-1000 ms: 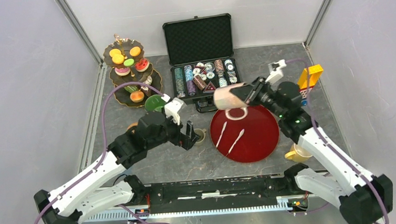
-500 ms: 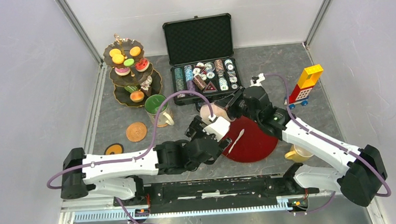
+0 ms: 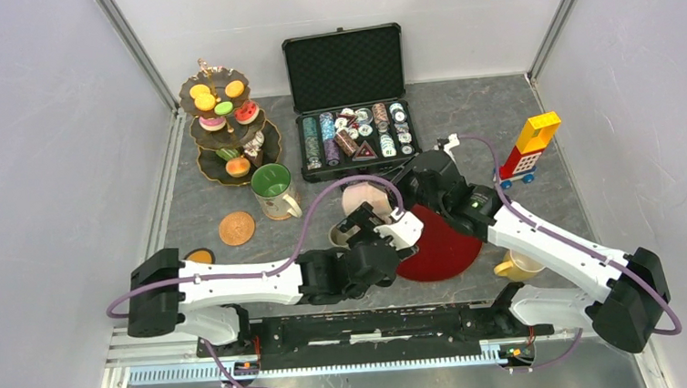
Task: Serve the afternoon tea
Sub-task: Pick up the cup at the center of the board.
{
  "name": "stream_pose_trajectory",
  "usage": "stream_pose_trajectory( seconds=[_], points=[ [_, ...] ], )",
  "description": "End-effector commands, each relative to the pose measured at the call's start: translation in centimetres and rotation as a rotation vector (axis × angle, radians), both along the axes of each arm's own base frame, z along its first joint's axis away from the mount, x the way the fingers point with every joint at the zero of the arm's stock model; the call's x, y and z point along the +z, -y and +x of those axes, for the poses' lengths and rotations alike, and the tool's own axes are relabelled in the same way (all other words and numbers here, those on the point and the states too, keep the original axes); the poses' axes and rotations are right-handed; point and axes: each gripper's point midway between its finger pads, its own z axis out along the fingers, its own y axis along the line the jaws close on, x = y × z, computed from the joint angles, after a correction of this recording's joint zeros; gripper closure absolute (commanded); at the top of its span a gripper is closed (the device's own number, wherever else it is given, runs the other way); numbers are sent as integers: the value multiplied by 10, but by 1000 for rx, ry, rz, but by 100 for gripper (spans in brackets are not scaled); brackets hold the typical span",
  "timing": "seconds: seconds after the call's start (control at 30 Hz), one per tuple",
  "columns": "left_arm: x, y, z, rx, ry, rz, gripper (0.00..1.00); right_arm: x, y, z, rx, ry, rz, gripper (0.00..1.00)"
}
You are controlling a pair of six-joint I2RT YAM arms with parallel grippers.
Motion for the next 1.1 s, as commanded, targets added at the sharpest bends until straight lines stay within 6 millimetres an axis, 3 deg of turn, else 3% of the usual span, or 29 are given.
stream_pose_trajectory(
  seconds=[0.0,0.23,0.33,0.43,0.57,0.63,0.7,0.8,0.87,0.97,1.07],
  points=[
    [13,-11,18,140,131,69,0,79,-6,6,-66,131,200,100],
    [19,-29,30,281,248,170,10,88,-1,1,-101,162,208,100],
    [22,-31,32,308,274,179,22,91,-1,0,-106,169,218,100],
    [28,-32,33,333,293,169,42,90,-3,-2,-102,168,223,100],
    [35,-37,33,359,307,135,89,84,-2,-4,-102,169,229,100],
    [36,-38,33,351,304,115,97,84,-1,-3,-105,187,237,98],
    [35,-41,31,333,294,93,98,85,1,-2,-106,223,232,85],
    [38,-47,29,313,273,36,98,89,2,3,-95,285,170,54],
    [43,-52,27,301,259,-12,98,88,3,4,-92,307,150,51],
    [49,-57,24,287,239,-60,98,92,3,6,-80,366,131,30],
    [54,-64,22,284,216,-96,98,112,4,12,-45,490,35,11]
  ],
)
